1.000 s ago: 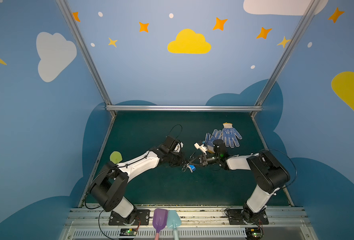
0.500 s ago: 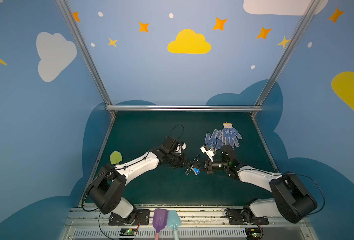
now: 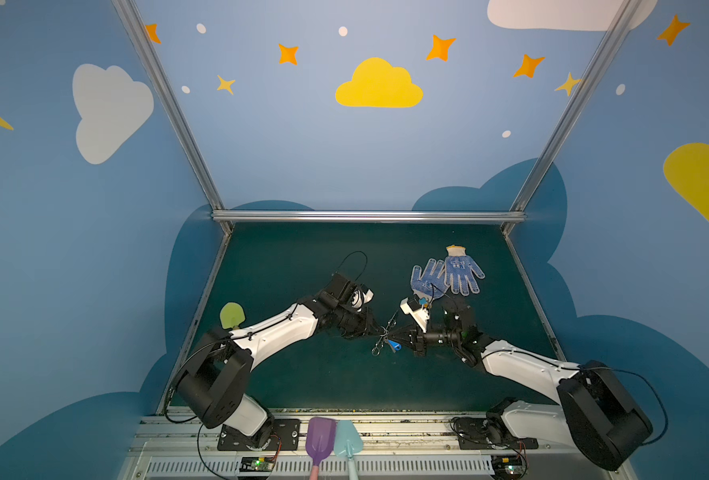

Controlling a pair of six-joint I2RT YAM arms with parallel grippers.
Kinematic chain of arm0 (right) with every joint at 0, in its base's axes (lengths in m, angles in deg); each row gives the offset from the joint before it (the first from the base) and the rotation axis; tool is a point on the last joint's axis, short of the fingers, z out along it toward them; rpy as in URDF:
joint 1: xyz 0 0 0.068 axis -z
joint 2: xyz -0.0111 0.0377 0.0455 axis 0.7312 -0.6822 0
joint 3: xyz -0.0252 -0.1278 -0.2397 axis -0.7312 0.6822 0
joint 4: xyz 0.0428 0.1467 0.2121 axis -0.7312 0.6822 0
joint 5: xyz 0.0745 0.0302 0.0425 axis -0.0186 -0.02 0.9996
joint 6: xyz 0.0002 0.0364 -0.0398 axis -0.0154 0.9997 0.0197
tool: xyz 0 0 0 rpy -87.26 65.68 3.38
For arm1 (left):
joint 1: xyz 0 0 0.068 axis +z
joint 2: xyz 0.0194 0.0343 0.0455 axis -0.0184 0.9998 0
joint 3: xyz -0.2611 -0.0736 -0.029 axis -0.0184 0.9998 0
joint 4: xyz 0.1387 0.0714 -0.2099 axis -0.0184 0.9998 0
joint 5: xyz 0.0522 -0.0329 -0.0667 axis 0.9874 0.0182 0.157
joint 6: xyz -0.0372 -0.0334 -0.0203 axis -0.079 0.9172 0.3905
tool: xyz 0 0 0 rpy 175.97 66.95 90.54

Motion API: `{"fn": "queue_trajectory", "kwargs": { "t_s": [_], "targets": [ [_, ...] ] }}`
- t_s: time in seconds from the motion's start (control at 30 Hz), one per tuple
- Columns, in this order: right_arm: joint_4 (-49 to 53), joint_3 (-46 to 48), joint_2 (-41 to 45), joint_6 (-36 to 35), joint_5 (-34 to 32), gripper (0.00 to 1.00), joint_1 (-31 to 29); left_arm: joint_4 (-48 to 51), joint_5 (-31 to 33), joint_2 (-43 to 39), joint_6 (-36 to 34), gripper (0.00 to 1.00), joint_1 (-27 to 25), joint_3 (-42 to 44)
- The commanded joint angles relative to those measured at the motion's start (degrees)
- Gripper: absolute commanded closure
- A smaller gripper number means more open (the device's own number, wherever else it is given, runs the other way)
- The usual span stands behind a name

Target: Put the keys on the keyring

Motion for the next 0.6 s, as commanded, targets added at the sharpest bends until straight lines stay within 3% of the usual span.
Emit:
{"fn": "queue_trajectory", "kwargs": {
  "t_s": [0.0, 0.1, 0.2, 0.57],
  "targets": [
    [-5.6, -0.9, 2.2, -1.2, 5.5, 1.00, -0.9, 1.6, 4.8, 0.1, 0.6, 0.85, 1.5, 1.1],
    [-6.1, -1.2, 2.4, -0.9, 5.9, 1.00, -0.9, 1.6, 5.0, -1.8, 0.7, 0.72, 2.2, 1.7],
    [-6.3, -1.7, 2.6, -0.6, 6.4, 1.00, -0.9, 1.4, 4.5, -3.9, 0.6, 0.77, 3.0, 2.1],
    [-3.2, -3.3, 3.6, -0.2, 5.2, 1.00, -0.9, 3.3, 7.9, -9.4, 0.8, 0.66, 5.1, 3.0]
  ]
}}
